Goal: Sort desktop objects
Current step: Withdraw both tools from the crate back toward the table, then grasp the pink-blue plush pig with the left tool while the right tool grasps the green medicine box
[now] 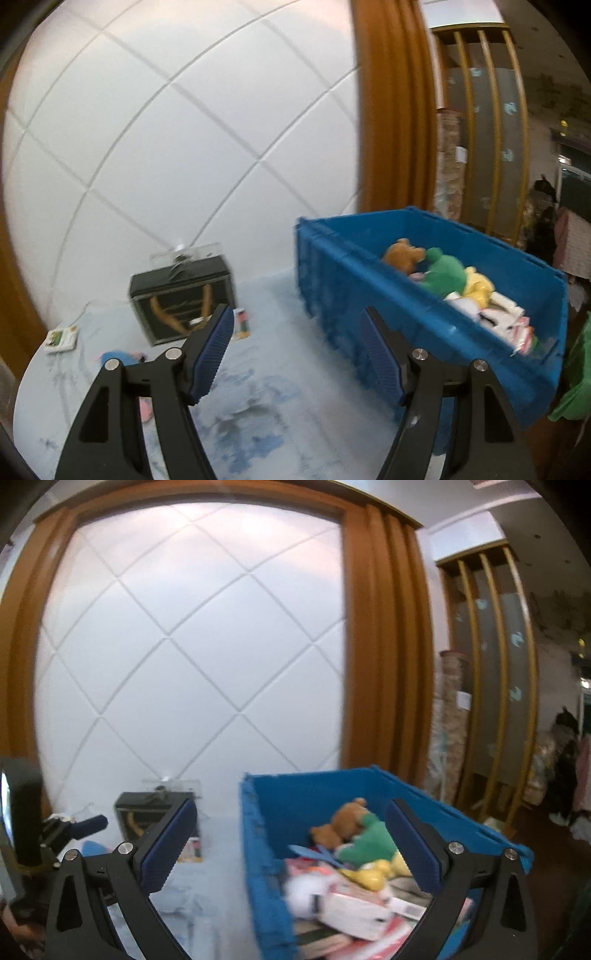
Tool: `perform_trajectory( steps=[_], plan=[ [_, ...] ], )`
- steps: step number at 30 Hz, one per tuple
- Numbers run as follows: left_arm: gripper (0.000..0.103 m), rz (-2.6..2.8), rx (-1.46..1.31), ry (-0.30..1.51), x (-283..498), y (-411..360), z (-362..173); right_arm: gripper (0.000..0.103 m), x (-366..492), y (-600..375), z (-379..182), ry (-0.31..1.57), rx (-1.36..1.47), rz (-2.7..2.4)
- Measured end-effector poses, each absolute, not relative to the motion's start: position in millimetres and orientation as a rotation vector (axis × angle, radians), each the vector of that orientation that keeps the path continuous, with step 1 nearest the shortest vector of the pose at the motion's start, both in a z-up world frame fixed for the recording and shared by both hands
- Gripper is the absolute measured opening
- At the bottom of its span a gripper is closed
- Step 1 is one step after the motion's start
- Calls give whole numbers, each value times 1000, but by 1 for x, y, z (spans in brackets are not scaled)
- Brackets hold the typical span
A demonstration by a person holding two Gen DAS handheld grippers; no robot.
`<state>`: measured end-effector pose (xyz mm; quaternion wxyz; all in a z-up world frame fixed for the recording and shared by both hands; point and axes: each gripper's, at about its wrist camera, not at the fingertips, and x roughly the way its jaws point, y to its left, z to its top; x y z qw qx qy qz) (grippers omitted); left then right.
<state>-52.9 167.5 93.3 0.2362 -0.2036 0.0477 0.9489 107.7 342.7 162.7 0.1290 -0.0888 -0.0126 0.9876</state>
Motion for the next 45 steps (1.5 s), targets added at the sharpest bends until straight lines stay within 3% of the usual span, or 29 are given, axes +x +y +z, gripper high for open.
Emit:
perform_trajectory(
  steps=[17, 29, 37, 45],
  plan=[
    [70, 2767, -1008, 89, -142, 43, -1, 103, -17, 235, 102, -226, -652, 3110],
    [70, 2817, -1431, -6, -252, -19, -94, 103, -167, 233, -3, -158, -1129, 3071],
    [70, 2871, -1611, -63, -318, -66, -136, 103, -267, 239, -102, 18, -1429, 2975],
    [70, 2820, -1697, -130, -358, -82, -162, 103, -340, 250, -148, 8, -1476, 2957]
  ],
)
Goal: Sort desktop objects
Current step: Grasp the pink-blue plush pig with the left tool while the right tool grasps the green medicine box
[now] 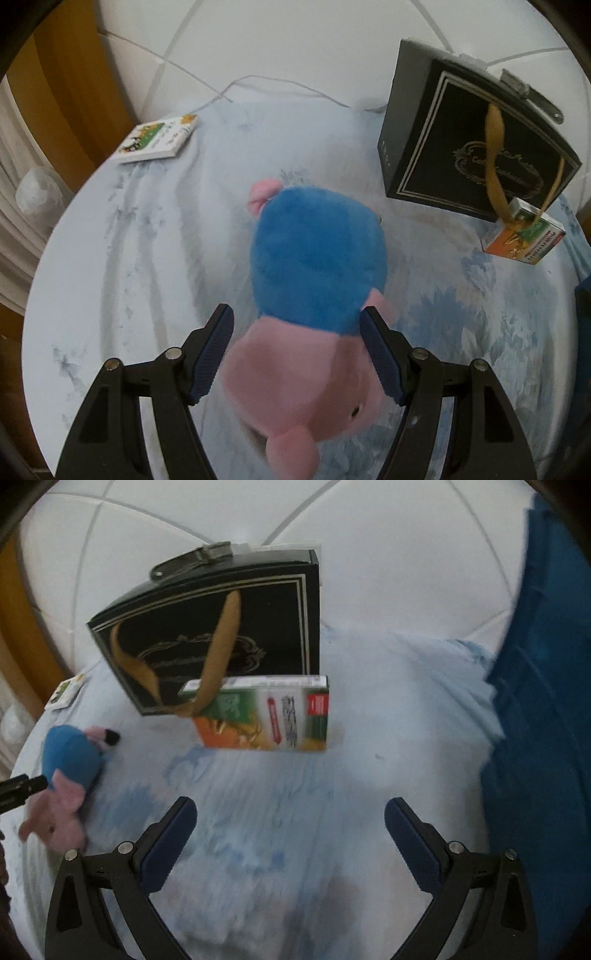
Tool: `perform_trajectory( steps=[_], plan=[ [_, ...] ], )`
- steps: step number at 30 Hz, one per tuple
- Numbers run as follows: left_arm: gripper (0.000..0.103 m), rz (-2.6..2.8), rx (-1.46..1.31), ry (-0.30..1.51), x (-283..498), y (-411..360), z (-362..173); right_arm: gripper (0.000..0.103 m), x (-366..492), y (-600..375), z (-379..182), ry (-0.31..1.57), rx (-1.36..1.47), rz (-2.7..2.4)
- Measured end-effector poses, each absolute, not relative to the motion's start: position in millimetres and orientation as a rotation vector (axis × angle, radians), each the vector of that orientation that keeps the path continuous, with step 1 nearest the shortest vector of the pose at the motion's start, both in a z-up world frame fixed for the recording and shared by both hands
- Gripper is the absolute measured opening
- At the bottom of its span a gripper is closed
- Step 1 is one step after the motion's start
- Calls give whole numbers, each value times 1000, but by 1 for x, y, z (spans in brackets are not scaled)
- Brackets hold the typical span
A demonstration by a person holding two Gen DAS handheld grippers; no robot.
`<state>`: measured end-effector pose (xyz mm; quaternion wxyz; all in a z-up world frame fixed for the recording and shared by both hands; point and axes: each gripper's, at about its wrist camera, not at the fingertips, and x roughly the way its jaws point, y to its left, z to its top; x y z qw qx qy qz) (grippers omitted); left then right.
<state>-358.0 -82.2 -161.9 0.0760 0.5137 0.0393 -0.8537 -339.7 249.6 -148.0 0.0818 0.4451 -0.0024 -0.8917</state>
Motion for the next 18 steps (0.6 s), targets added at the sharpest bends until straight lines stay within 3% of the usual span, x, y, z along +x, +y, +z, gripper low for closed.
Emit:
perform_trajectory(
  steps=[3, 6, 18],
  plan=[
    [72, -2564, 1567, 111, -366, -80, -171, 103, -369, 254, -157, 15, 1282, -2643],
    [80, -2574, 1578, 97, -374, -77, -175, 103, -400, 258, -165, 1, 1245, -2608],
    [82, -2611, 1647, 89, -394, -51, -188, 103, -443, 249, -182, -32, 1214, -2413]
  ],
)
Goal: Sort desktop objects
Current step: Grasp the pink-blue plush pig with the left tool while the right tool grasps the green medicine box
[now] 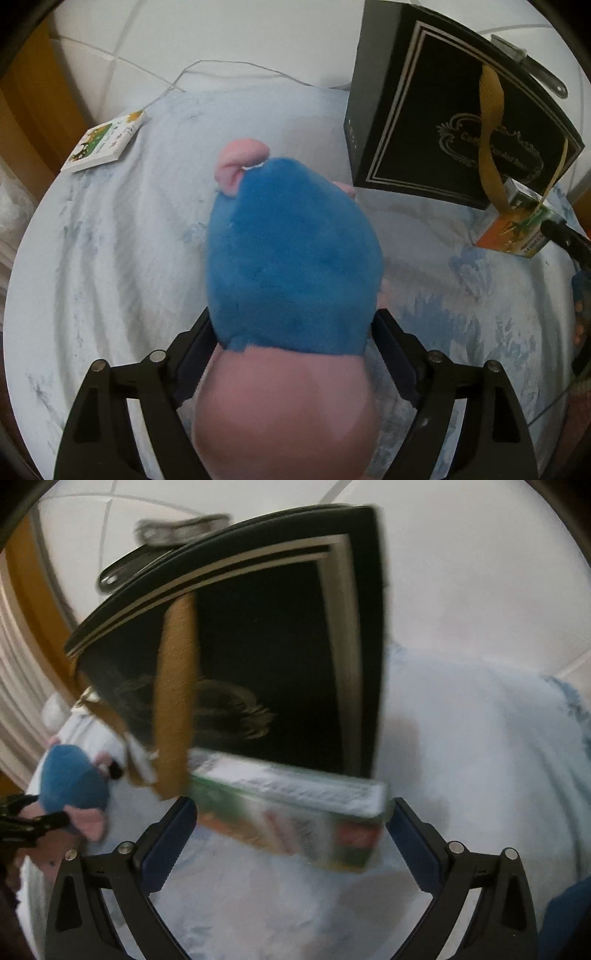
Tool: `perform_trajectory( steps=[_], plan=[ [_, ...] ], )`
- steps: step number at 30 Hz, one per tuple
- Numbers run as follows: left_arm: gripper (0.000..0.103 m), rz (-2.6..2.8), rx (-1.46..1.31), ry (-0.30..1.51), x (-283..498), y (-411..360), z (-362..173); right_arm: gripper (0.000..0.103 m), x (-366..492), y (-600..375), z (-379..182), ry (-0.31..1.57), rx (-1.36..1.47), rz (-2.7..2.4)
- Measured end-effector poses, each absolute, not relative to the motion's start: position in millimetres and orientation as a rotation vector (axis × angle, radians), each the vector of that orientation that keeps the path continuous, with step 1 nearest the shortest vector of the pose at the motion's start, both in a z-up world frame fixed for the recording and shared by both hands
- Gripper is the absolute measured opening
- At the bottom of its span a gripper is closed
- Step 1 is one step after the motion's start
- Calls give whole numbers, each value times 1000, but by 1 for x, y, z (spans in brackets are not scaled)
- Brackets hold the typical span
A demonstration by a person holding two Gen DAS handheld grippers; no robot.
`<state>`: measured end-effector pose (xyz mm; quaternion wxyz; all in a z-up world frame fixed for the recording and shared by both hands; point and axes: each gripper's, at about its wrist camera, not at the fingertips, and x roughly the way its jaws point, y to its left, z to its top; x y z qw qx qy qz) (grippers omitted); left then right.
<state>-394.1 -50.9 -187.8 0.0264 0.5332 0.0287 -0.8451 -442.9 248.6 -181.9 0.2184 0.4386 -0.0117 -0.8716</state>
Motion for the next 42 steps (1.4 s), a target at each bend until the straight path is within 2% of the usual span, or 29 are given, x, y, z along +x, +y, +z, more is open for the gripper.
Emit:
perform_trajectory(
  steps=[9, 16, 24, 28, 31, 35, 38, 42],
  plan=[
    [82, -2537, 1723, 97, -380, -57, -201, 103, -366, 212, -175, -26, 1325, -2261],
    [82, -2563, 1699, 112, -380, -58, -195, 103, -345, 192, -172, 276, 1329, -2353],
    [82, -2546, 1713, 64, -391, -55, -202, 103, -367, 175, -204, 407, 1362, -2233],
    [82, -2530, 1725, 41, -395, -56, -208, 103, -395, 181, -218, 361, 1404, -2179],
    [82, -2534, 1722, 17, -393, -55, -208, 103, -408, 191, -226, 185, 1454, -2125],
    [76, -2559, 1726, 2, -381, -52, -204, 103, -387, 184, -225, 243, 1495, -2062],
    [75, -2573, 1752, 2, -363, -50, -201, 103, -356, 173, -226, 349, 1532, -2029],
    [74, -2566, 1788, -4, -335, -54, -198, 103, -319, 170, -224, 334, 1575, -2024]
  ],
)
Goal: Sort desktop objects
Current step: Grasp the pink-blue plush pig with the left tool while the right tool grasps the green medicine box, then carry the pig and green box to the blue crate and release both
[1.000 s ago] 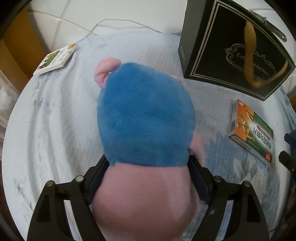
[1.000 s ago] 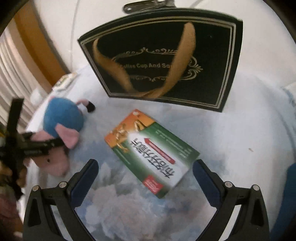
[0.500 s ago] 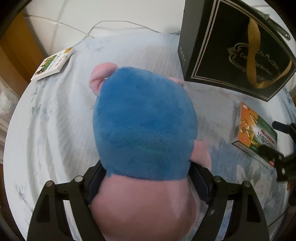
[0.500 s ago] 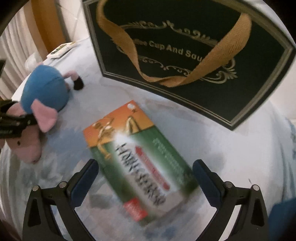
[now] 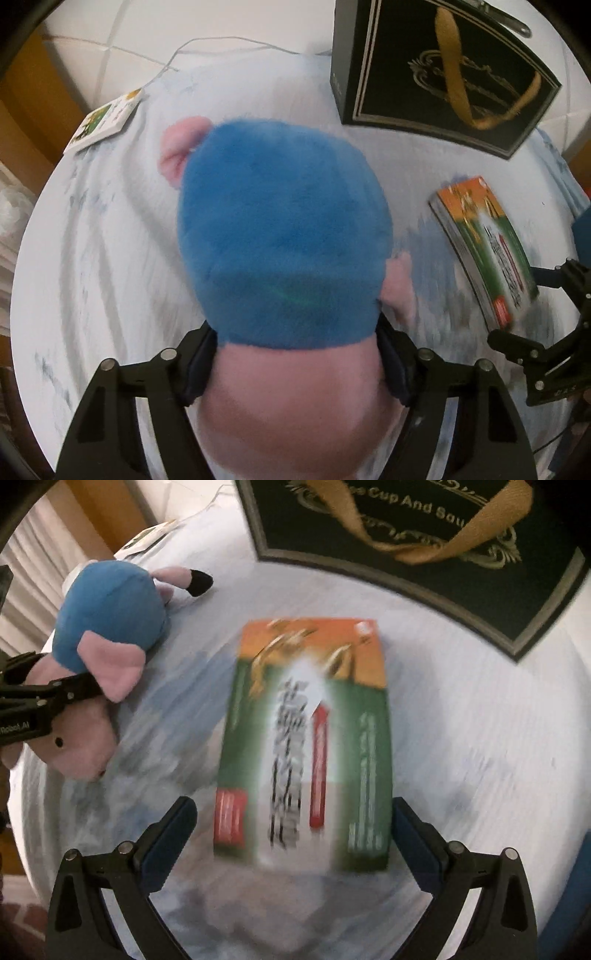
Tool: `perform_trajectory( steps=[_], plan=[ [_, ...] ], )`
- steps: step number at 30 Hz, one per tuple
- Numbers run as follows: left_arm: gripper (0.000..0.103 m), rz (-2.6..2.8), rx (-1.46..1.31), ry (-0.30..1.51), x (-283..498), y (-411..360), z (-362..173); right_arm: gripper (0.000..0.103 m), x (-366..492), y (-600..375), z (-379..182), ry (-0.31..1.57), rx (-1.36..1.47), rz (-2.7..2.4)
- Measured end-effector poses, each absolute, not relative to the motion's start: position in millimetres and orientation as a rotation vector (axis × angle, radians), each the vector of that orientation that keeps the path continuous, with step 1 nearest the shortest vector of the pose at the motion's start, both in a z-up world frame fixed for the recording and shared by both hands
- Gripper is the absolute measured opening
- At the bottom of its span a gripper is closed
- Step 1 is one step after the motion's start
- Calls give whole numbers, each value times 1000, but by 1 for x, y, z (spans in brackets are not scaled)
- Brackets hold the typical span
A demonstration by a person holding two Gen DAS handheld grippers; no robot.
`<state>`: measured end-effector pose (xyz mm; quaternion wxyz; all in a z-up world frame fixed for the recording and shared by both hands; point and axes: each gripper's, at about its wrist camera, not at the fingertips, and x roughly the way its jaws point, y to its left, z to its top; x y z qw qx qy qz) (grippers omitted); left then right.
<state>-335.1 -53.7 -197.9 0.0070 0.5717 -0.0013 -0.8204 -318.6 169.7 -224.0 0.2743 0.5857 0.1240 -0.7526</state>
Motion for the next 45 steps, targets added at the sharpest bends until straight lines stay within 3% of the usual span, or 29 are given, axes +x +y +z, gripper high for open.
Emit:
perform_trajectory(
  steps=[6, 13, 21, 25, 29, 43, 45],
  plan=[
    [74, -2562, 1807, 15, -322, -60, -186, 103, -299, 173, -216, 319, 1627, -2060],
    [74, -2514, 1798, 92, -352, -66, -193, 103, -334, 180, -195, 216, 1652, -2196],
    [74, -2488, 1794, 24, -365, -59, -205, 103, -358, 163, -211, 305, 1704, -2203],
    [66, -2523, 1757, 57, -355, -62, -197, 87, -349, 155, -212, 379, 1694, -2206],
    [64, -2579, 1684, 96, -333, -64, -177, 87, -334, 163, -197, 370, 1681, -2223],
    [64, -2852, 1381, 29, -210, -32, -64, 87, -199, 209, -48, 280, 1394, -2435],
    [64, -2896, 1327, 6, -192, -26, -47, 87, -185, 162, -37, 277, 1342, -2479]
  ],
)
